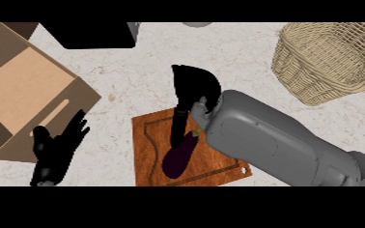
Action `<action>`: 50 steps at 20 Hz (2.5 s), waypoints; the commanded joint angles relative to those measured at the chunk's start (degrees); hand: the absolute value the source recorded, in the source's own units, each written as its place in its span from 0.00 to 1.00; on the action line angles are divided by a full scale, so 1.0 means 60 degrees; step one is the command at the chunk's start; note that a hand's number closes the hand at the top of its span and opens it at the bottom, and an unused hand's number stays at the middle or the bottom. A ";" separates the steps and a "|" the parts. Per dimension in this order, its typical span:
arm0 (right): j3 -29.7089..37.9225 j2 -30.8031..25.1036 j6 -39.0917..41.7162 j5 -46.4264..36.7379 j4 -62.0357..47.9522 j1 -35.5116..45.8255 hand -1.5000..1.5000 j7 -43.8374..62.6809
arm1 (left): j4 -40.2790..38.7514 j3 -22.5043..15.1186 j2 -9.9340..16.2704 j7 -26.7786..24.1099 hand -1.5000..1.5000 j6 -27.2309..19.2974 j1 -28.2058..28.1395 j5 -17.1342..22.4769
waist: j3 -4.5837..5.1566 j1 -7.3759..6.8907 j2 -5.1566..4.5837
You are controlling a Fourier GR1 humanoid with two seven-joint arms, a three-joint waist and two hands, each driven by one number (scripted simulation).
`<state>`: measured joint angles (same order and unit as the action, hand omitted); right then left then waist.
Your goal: Pick the eggplant from the cutting board and place it in the basket
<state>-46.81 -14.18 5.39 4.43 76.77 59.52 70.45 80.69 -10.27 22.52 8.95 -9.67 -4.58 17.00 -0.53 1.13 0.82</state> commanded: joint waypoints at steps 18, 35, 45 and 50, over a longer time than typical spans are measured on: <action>-0.0635 0.0596 -0.1044 -0.1998 0.0400 -0.2233 0.00 0.1266 | 0.0269 -0.0200 -0.0177 0.0488 0.50 0.0103 -0.0921 -0.0269 | 0.0092 -0.0188 -0.0090; -0.0409 0.1648 -0.0214 -0.2639 -0.0955 -0.2864 0.00 0.1083 | -0.0015 -0.0029 -0.0375 0.0956 0.50 0.0140 -0.0321 -0.0534 | 0.0094 -0.0176 -0.0120; -0.0413 0.1724 -0.0397 -0.3576 -0.0981 -0.3871 0.00 0.0423 | -0.0060 0.0317 -0.0363 0.0713 0.50 0.0442 -0.0363 -0.0533 | 0.0094 -0.0167 -0.0122; -0.0279 0.2079 -0.0378 -0.3978 -0.1539 -0.3959 1.00 0.0093 | 0.0178 0.0276 -0.0266 0.0824 0.50 0.0583 -0.0731 -0.0617 | 0.0091 -0.0234 -0.0125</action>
<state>-48.37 -3.43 2.32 -17.42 69.39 36.18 64.41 83.50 -8.17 20.45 11.93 -7.45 -6.10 13.22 -0.52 0.05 0.70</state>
